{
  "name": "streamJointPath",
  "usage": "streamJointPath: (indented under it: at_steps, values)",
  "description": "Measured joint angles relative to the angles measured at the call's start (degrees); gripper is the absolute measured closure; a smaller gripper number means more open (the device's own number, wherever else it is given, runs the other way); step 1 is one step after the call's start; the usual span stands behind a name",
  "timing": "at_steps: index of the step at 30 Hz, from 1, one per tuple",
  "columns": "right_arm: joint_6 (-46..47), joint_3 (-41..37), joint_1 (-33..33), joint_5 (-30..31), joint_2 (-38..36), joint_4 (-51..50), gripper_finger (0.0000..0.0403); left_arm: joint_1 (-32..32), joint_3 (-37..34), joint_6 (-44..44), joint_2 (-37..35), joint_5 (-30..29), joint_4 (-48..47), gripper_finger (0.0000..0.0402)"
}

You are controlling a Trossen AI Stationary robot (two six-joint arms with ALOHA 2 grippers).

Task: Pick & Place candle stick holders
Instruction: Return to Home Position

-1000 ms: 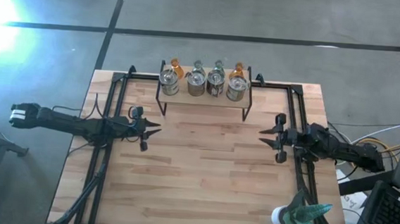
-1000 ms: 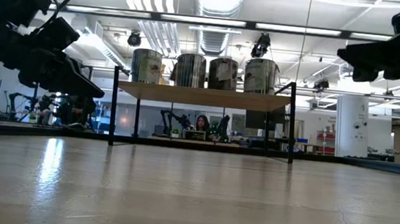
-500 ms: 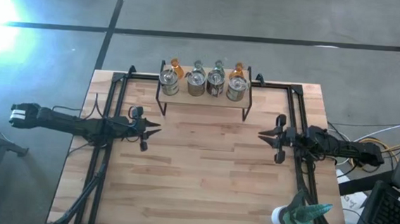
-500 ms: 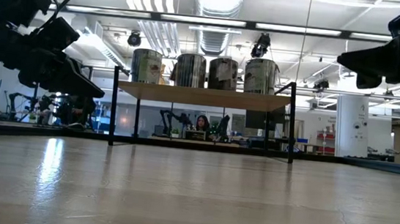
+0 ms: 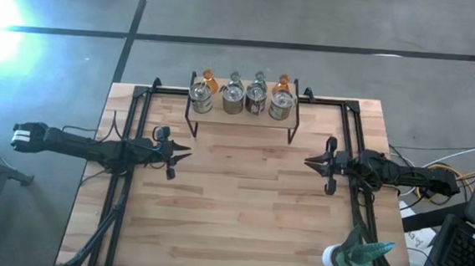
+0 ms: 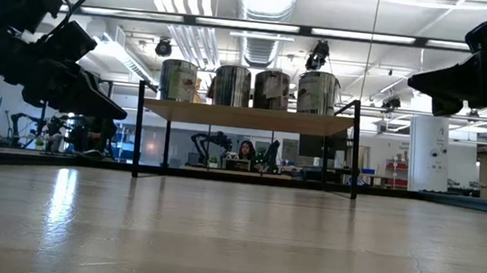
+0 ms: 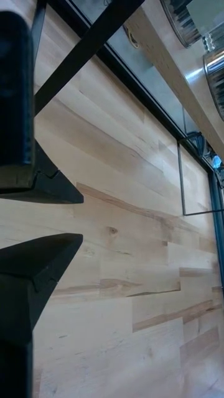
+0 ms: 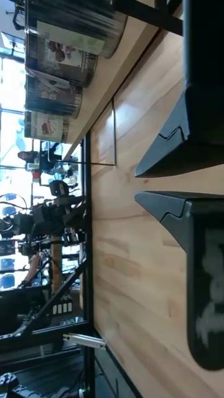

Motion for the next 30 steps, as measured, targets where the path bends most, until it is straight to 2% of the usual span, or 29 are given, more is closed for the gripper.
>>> streamJointPath:
  at_steps: [8,17,22,27,30]
  values:
    - [0.00,0.00,0.00,-0.06,-0.07,0.02,0.0364,0.00,0.00,0.00,-1.01,0.00,-1.47,0.0310]
    - [0.06,0.00,0.00,-0.04,-0.04,0.02,0.0364,0.00,0.00,-1.46,-18.41,0.08,-11.61,0.0310]
    - [0.08,0.00,0.00,-0.06,-0.04,0.02,0.0364,0.01,-0.11,-3.61,-27.06,4.58,-15.65,0.0310]
    - [0.07,0.00,0.00,-0.04,-0.04,0.02,0.0364,0.00,-0.13,-1.18,-33.19,13.47,-17.46,0.0310]
    - [0.00,0.00,-0.01,-0.04,-0.04,0.02,0.0364,-0.02,-0.13,-1.18,-35.24,14.66,-17.83,0.0310]
